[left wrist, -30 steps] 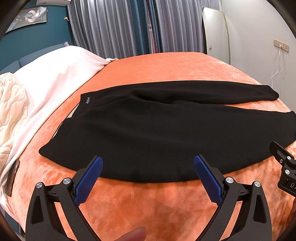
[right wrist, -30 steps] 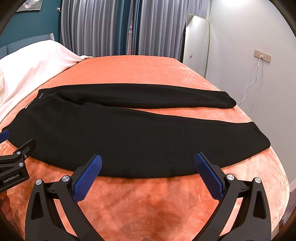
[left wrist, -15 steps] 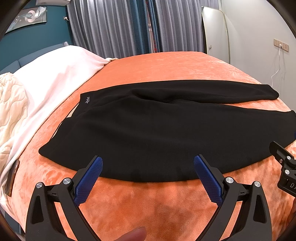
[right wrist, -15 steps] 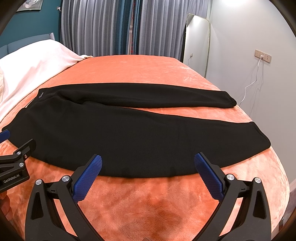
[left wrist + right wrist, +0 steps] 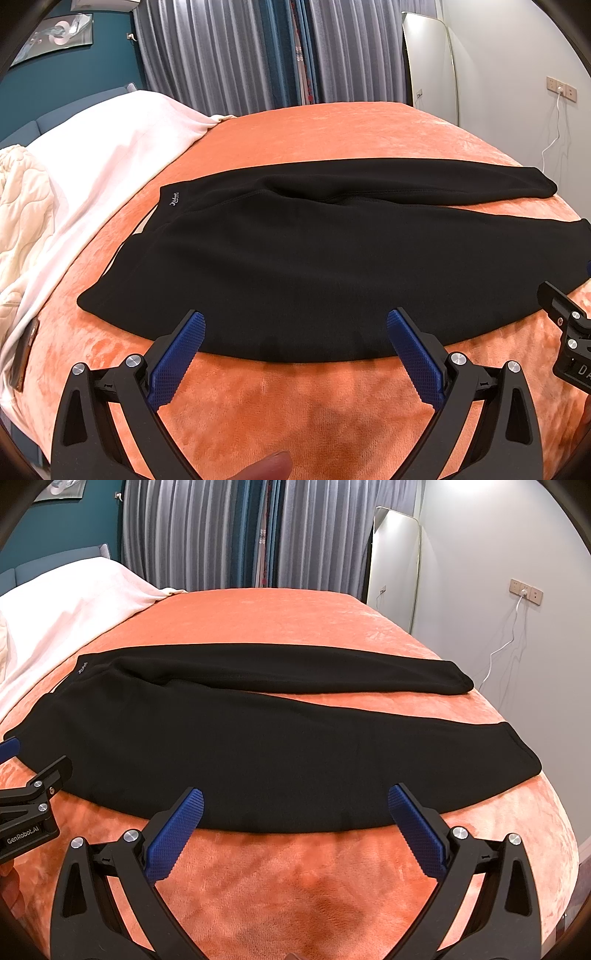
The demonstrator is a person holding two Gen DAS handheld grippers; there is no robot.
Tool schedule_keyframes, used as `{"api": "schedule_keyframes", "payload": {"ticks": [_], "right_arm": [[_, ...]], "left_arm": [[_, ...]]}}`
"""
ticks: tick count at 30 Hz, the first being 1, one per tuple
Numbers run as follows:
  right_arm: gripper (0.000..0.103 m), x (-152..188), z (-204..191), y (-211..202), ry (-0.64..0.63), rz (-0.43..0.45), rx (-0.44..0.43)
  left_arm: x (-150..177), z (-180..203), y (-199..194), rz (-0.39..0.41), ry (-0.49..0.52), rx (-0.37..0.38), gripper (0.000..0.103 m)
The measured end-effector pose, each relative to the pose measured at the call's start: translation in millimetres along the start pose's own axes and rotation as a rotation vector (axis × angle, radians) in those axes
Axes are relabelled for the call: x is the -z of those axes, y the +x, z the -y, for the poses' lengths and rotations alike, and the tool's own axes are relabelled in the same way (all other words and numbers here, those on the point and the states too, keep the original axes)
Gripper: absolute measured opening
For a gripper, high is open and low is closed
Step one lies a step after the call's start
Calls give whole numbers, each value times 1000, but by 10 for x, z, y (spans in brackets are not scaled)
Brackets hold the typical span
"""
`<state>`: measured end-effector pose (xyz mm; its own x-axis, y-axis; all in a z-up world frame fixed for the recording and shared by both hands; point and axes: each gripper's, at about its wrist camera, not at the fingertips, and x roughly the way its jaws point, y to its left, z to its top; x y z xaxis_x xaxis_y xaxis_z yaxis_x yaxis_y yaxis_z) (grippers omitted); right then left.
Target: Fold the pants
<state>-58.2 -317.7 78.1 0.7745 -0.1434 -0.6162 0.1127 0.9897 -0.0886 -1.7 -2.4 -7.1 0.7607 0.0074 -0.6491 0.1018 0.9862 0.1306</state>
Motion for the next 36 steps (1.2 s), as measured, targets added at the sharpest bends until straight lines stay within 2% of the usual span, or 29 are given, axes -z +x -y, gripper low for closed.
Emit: {"api": "schedule_keyframes", "payload": {"ticks": [29,34,36], "right_arm": [[98,19,-10,47,-7,-10,-2],[98,76,50,133,-12,-31,-2],[98,65,95,134,-7,-28,6]], "left_arm": [[98,-42,63,-12,-14,22,97],[192,-69,184,-21,-1,-38,97],[192,-81,159,-31,-14,-37,97]]}}
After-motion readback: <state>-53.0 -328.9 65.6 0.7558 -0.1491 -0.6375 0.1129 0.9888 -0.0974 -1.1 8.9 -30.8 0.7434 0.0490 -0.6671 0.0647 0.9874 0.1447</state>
